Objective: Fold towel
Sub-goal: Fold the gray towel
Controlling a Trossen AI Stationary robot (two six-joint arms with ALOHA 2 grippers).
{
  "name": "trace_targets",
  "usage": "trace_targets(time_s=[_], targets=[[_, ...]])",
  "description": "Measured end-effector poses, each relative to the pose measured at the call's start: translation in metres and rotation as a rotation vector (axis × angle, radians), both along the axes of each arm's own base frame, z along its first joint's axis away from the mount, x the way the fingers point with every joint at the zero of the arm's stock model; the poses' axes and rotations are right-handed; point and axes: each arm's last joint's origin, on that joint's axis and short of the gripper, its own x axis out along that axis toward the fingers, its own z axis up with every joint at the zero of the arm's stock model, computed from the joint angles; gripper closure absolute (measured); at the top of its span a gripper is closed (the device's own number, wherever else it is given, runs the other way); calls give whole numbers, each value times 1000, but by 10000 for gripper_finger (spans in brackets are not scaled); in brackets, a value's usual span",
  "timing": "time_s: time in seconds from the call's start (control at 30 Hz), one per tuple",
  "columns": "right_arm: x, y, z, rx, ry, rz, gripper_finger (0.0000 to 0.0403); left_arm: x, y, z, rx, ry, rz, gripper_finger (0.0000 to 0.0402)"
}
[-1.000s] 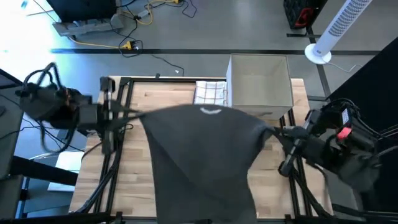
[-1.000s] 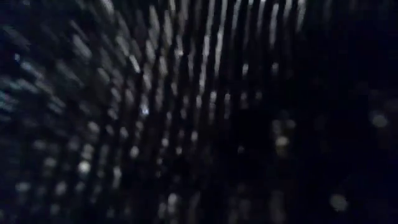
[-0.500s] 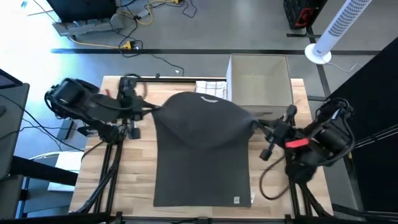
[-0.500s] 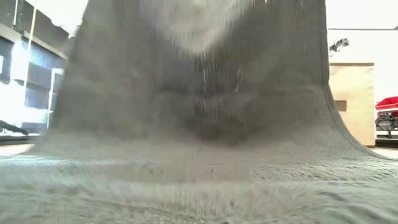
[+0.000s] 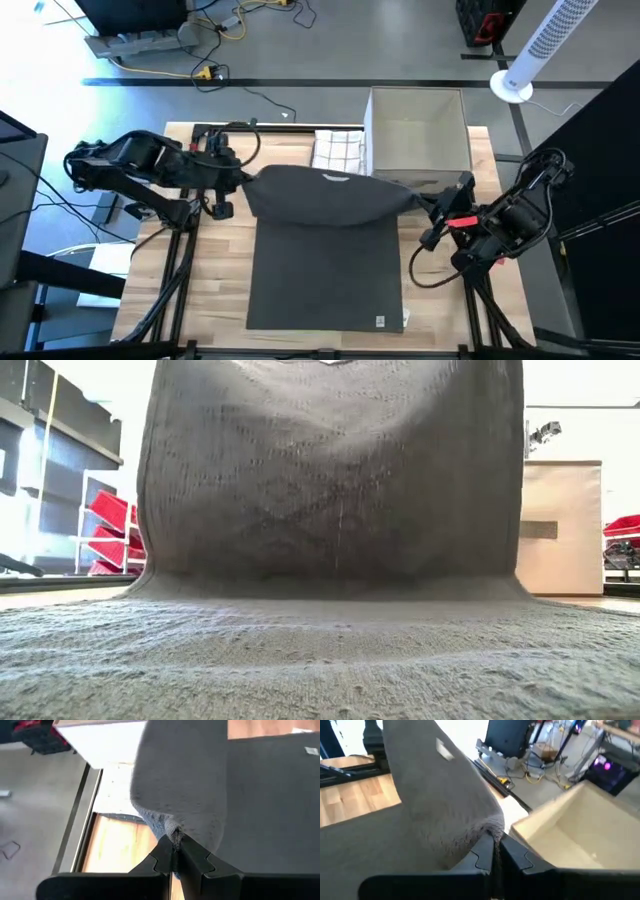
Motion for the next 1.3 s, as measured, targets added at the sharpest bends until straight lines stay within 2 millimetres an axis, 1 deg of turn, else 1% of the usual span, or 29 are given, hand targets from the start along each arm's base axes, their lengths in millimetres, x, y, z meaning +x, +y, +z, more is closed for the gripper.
trace_targets(time_s=[0.13, 0.23, 0.33, 0.47, 0.53, 0.6, 0.7, 0.77, 0.83, 0.9, 1.0, 1.13, 1.3], targets=[[-2, -1, -33, 88, -8, 1, 403, -6, 1, -21, -96, -68, -19, 396], [0, 1, -53, 156, -28, 23, 403, -2, -2, -49, -198, -58, -35, 396], [1, 4, -72, 227, -21, 47, 403, 6, -8, -79, -300, -4, -48, 396], [0, 4, -87, 274, 24, 53, 403, 15, -17, -110, -413, 30, -87, 396], [-2, 2, -89, 248, 23, 35, 403, 18, -19, -120, -437, 38, -91, 396], [-4, -2, -85, 173, -9, 2, 403, 19, -21, -124, -453, 26, -97, 397], [-6, -6, -70, 61, -61, -6, 403, 19, -21, -126, -454, 34, -93, 396], [-6, -7, -63, 12, -45, 25, 403, 17, -20, -124, -457, 25, -94, 397], [-6, -6, -60, 5, -19, 53, 403, 15, -20, -122, -467, 13, -87, 397], [-6, -4, -62, 49, 19, 82, 403, 12, -19, -121, -477, 6, -81, 397], [-3, 2, -69, 177, 95, 141, 403, 6, -18, -119, -510, 21, -77, 397], [2, 13, -83, 347, 194, 252, 403, -1, -20, -122, -607, 108, -96, 397], [10, 25, -100, 461, 223, 342, 403, 1, -32, -125, -664, 155, -154, 397]])
